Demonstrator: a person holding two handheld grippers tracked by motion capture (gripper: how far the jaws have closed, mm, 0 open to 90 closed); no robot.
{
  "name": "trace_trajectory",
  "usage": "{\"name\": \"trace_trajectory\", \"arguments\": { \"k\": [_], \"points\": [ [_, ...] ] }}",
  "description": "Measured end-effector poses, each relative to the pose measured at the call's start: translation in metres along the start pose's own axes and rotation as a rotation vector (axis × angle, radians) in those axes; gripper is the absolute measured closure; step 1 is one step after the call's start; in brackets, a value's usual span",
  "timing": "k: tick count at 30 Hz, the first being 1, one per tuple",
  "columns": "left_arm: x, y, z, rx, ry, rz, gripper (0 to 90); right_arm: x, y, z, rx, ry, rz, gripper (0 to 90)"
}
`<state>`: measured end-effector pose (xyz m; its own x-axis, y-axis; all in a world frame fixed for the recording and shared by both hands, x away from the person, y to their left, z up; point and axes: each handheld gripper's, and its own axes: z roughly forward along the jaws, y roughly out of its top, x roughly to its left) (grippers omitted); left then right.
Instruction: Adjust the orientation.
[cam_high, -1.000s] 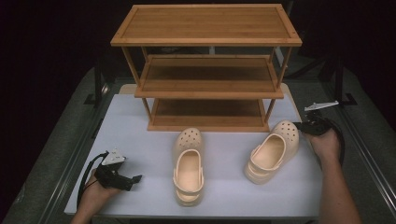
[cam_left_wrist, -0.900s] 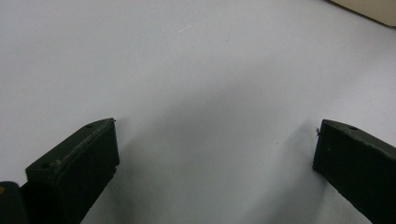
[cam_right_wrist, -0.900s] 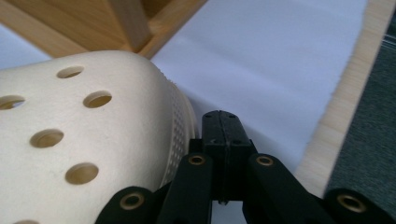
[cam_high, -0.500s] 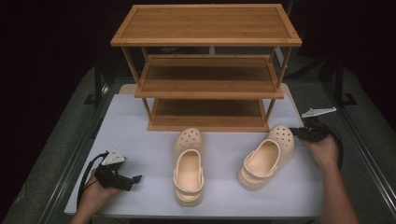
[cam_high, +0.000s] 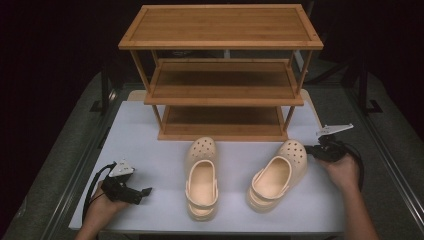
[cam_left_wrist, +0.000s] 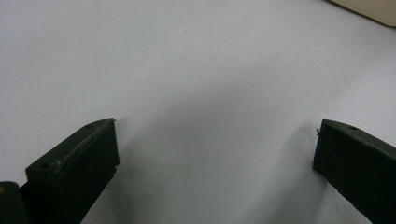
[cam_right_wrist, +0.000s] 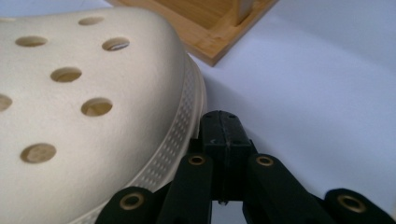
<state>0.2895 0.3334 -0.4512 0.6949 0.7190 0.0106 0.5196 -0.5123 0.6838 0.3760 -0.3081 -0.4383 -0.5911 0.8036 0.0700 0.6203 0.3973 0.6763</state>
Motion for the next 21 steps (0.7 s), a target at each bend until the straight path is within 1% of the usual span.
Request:
{"name": "trace_trajectory", "arguments": {
  "k": [4,5,7,10,14,16,18,19,21],
  "points": [
    [0.0,0.0,0.0,0.001,0.0,-0.001,0.0,0.011,-0.001,0.001,0.005,0.006,-0.013,90.0],
    [0.0,0.0,0.0,0.002,-0.001,-0.001,0.0,0.014,-0.001,0.001,0.003,0.016,-0.014,90.0],
    [0.0,0.0,0.0,0.003,-0.001,0.001,0.0,0.016,-0.002,0.002,0.001,0.008,-0.022,90.0],
    [0.0,0.0,0.0,0.003,-0.001,0.001,0.0,0.017,-0.003,-0.002,-0.01,0.003,-0.003,90.0],
    [0.0,0.0,0.0,0.002,-0.001,0.001,0.0,0.018,-0.011,-0.013,-0.021,-0.012,0.029,90.0],
    [0.0,0.0,0.0,0.002,-0.001,0.001,0.0,0.021,-0.016,-0.019,-0.029,-0.01,0.037,90.0],
    [0.0,0.0,0.0,0.002,0.0,0.001,0.0,0.024,-0.024,-0.025,-0.036,-0.001,0.061,90.0],
    [0.0,0.0,0.0,0.002,0.0,0.002,0.0,0.026,-0.026,-0.027,-0.029,-0.001,0.066,89.9],
    [0.0,0.0,0.0,0.001,0.0,0.002,0.0,0.032,-0.031,-0.032,-0.034,-0.002,0.073,89.9]
  ]
}}
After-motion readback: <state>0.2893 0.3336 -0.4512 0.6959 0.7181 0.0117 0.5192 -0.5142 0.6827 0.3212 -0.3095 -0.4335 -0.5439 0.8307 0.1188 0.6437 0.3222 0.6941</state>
